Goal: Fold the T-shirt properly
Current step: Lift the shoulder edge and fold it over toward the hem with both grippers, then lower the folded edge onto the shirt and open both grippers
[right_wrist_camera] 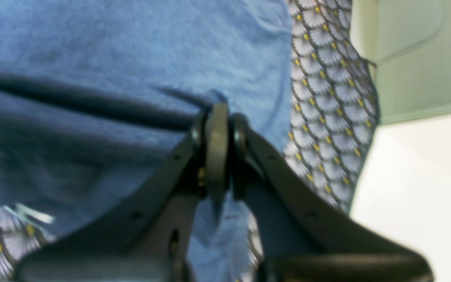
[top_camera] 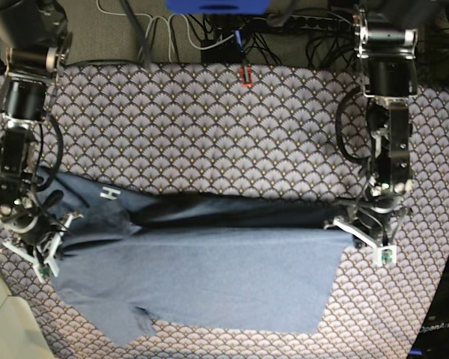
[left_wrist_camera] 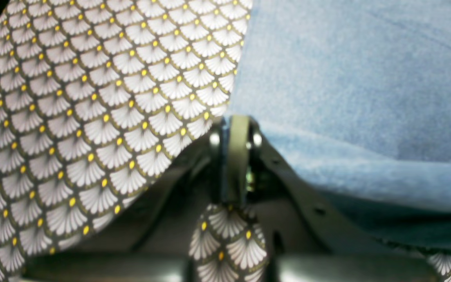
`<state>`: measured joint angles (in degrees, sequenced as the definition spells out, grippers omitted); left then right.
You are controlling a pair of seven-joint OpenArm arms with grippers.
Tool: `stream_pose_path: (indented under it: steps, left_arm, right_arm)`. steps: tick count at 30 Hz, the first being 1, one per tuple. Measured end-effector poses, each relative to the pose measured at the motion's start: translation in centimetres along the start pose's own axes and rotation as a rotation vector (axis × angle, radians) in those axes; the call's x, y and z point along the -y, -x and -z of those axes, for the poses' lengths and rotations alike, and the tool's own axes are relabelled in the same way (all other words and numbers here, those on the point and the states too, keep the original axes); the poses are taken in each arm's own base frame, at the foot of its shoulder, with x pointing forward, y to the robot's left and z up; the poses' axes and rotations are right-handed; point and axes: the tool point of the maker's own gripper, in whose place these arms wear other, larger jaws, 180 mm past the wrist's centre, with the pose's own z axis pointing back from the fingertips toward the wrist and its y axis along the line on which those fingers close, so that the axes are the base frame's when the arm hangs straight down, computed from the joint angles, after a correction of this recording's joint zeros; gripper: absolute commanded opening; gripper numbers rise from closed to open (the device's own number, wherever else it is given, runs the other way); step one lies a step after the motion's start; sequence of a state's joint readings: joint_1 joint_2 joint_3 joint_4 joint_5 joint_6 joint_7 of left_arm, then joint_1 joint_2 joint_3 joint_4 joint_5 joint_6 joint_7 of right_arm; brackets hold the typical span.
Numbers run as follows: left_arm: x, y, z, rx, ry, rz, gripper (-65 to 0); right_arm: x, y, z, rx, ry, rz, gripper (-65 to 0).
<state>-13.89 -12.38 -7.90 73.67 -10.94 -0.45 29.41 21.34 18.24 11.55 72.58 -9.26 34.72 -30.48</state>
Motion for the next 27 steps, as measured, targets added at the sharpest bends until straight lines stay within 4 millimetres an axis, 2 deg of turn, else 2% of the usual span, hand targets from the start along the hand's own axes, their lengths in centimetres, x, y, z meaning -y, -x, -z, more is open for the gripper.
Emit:
stream_pose_path:
  steps: [5,15,19,25,27]
  left_arm:
    - [0.0,-1.5,0.3,0.026,-0.002,0.002,-64.7]
    - [-0.1,-2.5,0.9,0.035,-0.004,-0.006,-64.7]
    - [-0.2,-2.6,1.5,0.022,-0.008,-0.014,-64.7]
    - [-0.3,-4.1,1.9,0.092,-0.012,-0.014,-64.7]
    - [0.5,-4.1,2.0,0.1,0.002,0.014,-64.7]
  right_arm:
    - [0.0,1.2,1.5,-0.026,-0.011,-0.004,-65.0]
    - [0.0,0.1,3.1,0.012,-0.031,0.027,-65.0]
    - [0.7,-1.4,3.1,0.053,-0.018,0.028,-65.0]
    - [0.5,-1.6,3.2,0.051,-0.022,0.032,-65.0]
    - [0.5,-1.7,3.2,0.055,-0.022,0.033,-65.0]
